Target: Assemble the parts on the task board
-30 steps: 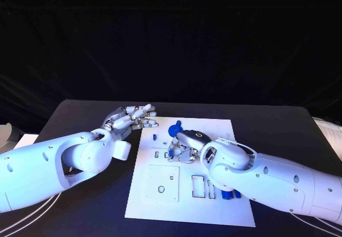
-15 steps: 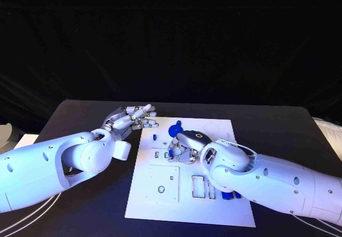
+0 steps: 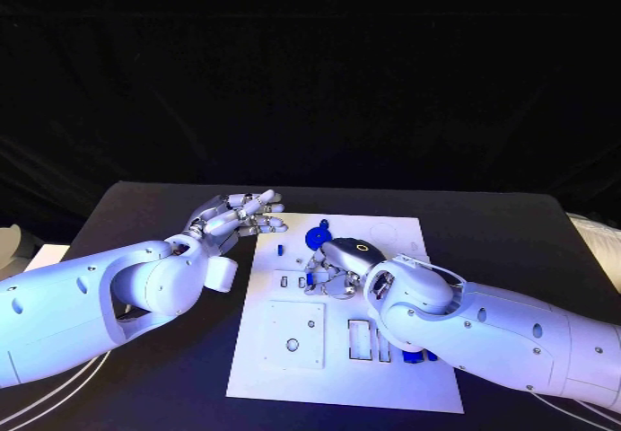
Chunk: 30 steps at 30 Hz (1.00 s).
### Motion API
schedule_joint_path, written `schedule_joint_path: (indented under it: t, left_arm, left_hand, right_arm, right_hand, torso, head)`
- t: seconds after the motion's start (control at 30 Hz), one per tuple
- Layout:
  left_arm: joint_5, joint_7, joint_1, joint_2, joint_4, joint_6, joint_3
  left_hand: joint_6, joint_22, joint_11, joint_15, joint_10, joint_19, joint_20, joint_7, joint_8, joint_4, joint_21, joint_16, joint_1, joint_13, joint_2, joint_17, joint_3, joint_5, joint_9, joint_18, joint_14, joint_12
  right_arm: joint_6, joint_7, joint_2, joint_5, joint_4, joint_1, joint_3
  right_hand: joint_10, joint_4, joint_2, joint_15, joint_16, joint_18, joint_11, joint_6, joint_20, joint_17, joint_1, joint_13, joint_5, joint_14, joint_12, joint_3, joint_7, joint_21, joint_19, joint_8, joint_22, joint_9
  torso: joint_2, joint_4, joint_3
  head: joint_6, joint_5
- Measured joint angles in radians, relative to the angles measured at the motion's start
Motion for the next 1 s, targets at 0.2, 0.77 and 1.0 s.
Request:
schedule_joint_path:
  t: [0.2, 0.77, 1.0]
  left_arm:
    - [0.000, 0.000, 0.000, 0.000, -0.001, 0.001, 0.000]
    - [-0.004, -0.012, 0.000, 0.001, -0.016, 0.002, 0.000]
    - [-0.086, -0.111, 0.000, 0.004, -0.043, 0.016, 0.000]
  left_hand:
    - [0.000, 0.000, 0.000, 0.000, 0.000, 0.000, 0.000, 0.000, 0.000, 0.000, 0.000, 0.000, 0.000, 0.000, 0.000, 0.001, 0.000, 0.000, 0.000, 0.000, 0.000, 0.000]
    - [0.019, 0.006, -0.012, -0.016, 0.034, 0.042, -0.012, -0.016, 0.006, -0.008, 0.016, 0.018, 0.004, 0.003, 0.004, 0.033, 0.003, 0.000, 0.004, 0.000, 0.057, -0.002]
    - [0.097, 0.090, -0.098, -0.104, 0.239, 0.247, -0.107, -0.086, 0.029, 0.007, 0.181, 0.447, -0.010, 0.065, 0.012, 0.397, 0.005, 0.000, 0.014, 0.000, 0.247, 0.094]
  right_arm:
    - [-0.031, 0.015, -0.015, 0.004, 0.012, -0.003, 0.000]
    - [-0.068, 0.266, -0.151, 0.164, 0.120, 0.024, 0.022]
    - [-0.062, 0.341, -0.277, 0.324, 0.181, 0.084, 0.027]
  right_hand:
    - [0.000, 0.022, -0.028, 0.000, -0.005, 0.000, 0.000, -0.018, 0.000, 0.000, -0.015, 0.000, 0.016, 0.000, -0.004, -0.022, 0.001, 0.000, 0.000, 0.000, 0.000, -0.004]
    - [0.002, 0.098, -0.059, 0.014, -0.016, 0.000, 0.016, -0.073, 0.014, 0.000, -0.003, 0.000, 0.045, 0.000, -0.050, -0.098, 0.016, -0.020, 0.000, 0.000, 0.000, -0.015]
    - [0.002, 0.100, -0.016, 0.014, -0.021, 0.000, 0.016, -0.062, 0.014, 0.000, 0.039, 0.000, 0.074, 0.000, -0.059, -0.100, 0.010, -0.026, 0.000, 0.010, 0.000, -0.009]
  torso:
    - [0.000, 0.0001, 0.0000]
    - [-0.002, -0.0012, -0.0008]
    - [-0.008, -0.0063, 0.0000]
  head:
    - [0.000, -0.001]
    - [0.003, 0.000]
    - [0.007, 0.003]
